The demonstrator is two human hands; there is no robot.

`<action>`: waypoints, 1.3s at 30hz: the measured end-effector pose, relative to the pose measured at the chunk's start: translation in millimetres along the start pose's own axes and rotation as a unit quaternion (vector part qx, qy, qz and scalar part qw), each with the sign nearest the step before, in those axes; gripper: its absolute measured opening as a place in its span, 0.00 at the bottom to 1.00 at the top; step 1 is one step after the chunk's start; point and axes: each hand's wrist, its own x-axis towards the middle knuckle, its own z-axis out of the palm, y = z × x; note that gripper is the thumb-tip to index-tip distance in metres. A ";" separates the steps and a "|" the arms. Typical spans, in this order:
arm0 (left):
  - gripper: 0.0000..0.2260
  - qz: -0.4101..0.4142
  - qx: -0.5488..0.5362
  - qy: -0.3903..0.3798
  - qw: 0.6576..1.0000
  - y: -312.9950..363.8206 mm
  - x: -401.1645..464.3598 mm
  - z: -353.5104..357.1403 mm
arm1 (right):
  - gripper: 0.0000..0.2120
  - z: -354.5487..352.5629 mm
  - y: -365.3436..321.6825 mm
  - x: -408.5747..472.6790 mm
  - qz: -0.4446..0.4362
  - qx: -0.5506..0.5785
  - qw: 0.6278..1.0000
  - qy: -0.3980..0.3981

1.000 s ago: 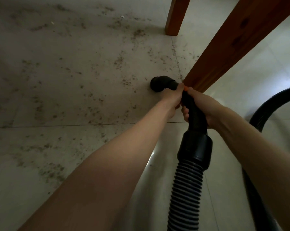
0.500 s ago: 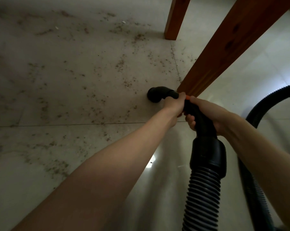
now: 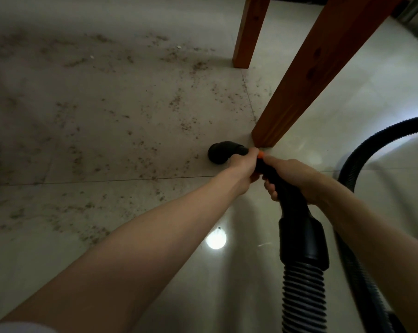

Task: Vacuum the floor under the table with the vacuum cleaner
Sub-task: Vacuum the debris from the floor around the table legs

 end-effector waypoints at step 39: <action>0.15 -0.114 0.170 -0.092 0.974 -82.0 -100.2 -28.2 | 0.18 0.6 120.8 -78.2 0.024 0.068 0.993 -0.092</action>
